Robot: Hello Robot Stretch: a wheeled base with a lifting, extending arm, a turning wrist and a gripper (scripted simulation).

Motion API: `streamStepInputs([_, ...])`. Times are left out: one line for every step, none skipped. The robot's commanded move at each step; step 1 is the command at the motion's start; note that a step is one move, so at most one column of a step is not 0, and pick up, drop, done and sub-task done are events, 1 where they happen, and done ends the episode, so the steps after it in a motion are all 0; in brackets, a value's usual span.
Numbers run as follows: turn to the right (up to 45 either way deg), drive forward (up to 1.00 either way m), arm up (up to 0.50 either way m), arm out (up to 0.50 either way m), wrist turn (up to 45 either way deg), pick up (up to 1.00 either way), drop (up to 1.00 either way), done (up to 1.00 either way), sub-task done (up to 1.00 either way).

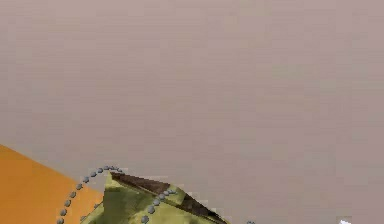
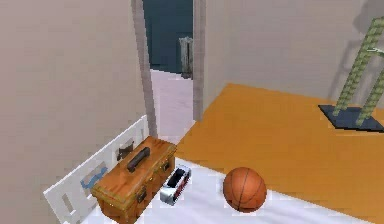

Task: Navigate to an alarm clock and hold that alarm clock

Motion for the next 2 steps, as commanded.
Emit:
streamStepInputs([0.0,0.0,0.0,0.42,0.0,0.0,0.0,0.0,0.0])
streamStepInputs([0.0,0.0,0.0,0.0,45.0,0.0,0.0,0.0,0.0])
